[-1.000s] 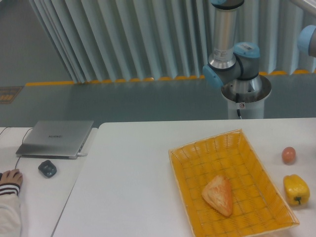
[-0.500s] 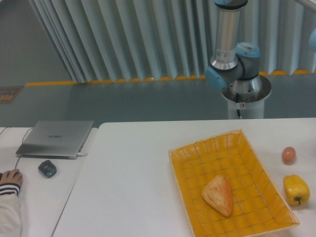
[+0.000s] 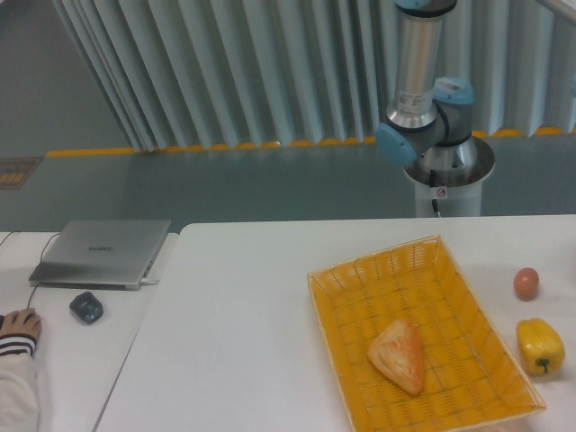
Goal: Place the red peppers in a basket
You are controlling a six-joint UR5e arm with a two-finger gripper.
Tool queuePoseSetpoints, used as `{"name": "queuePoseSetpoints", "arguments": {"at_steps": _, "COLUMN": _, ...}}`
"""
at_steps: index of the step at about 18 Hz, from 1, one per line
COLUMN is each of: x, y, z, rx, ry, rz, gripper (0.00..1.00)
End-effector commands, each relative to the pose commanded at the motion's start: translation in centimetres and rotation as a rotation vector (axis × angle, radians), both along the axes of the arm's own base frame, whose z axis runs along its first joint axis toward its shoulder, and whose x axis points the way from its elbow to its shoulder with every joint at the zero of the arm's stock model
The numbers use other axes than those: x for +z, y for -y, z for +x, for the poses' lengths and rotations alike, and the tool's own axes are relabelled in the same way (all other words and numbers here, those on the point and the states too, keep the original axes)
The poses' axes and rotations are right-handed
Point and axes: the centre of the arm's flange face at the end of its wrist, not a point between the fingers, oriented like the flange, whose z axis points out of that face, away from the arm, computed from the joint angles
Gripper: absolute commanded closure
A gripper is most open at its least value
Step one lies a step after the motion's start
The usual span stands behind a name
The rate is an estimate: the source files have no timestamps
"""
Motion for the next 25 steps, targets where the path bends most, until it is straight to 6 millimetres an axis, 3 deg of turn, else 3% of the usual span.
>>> {"name": "queuePoseSetpoints", "arguments": {"at_steps": 9, "x": -0.7, "y": -0.3, "z": -0.4, "rx": -0.019, "ry": -0.013, "rz": -0.003, "gripper": 0.0}}
{"name": "queuePoseSetpoints", "arguments": {"at_steps": 25, "x": -5.1, "y": -0.7, "z": -2.4, "rx": -0.022, "ry": 0.005, "rz": -0.008, "gripper": 0.0}}
